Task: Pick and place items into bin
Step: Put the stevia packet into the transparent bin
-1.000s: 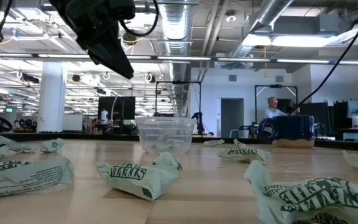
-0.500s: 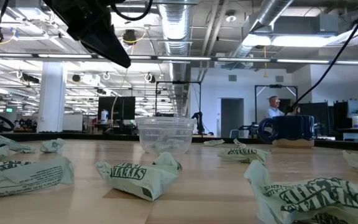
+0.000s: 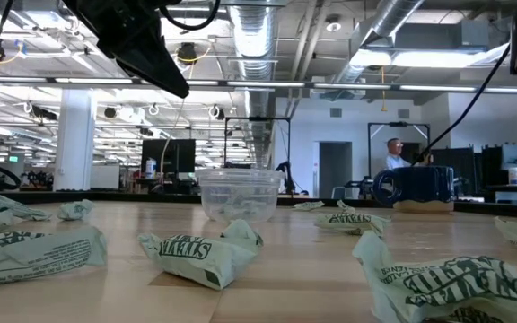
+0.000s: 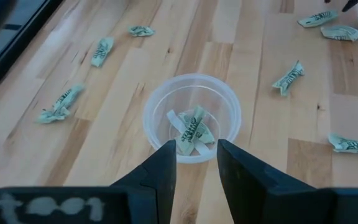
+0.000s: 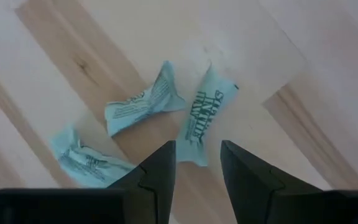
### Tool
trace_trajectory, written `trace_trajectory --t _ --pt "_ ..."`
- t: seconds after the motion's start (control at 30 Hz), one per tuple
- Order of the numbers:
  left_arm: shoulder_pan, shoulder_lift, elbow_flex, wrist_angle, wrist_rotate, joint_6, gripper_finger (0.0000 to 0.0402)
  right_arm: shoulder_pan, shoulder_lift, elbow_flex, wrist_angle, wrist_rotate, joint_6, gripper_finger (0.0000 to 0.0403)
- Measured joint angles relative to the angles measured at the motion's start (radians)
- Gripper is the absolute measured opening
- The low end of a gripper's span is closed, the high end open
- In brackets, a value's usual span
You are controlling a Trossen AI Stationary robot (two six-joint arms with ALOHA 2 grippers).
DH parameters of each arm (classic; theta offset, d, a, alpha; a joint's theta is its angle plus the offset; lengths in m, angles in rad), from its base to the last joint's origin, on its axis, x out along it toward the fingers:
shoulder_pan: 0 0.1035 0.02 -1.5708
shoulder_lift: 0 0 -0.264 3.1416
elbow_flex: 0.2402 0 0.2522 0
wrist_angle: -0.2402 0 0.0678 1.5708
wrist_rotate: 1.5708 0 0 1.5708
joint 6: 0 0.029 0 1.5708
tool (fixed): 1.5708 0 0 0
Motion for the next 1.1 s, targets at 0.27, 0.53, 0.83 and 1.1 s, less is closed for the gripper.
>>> trace_trajectory --t 0.27,0.53,0.83,1.1 --pt "0.000 0.000 0.000 0.000 -0.004 -0.005 0.0107 0.000 0.039 0.000 0.011 -0.023 -0.003 0.0120" --pt "0.000 0.000 0.000 0.000 -0.005 -0.008 0.0107 0.000 0.040 0.000 0.009 -0.014 -0.048 0.0104" --pt "0.000 0.000 0.000 -0.001 -0.007 -0.008 0.0107 0.000 0.040 0.000 0.008 0.040 -0.094 0.0007" --pt "0.000 0.001 0.000 -0.060 -0.018 -0.035 0.0107 0.000 0.040 0.025 -0.058 0.048 -0.108 0.0003"
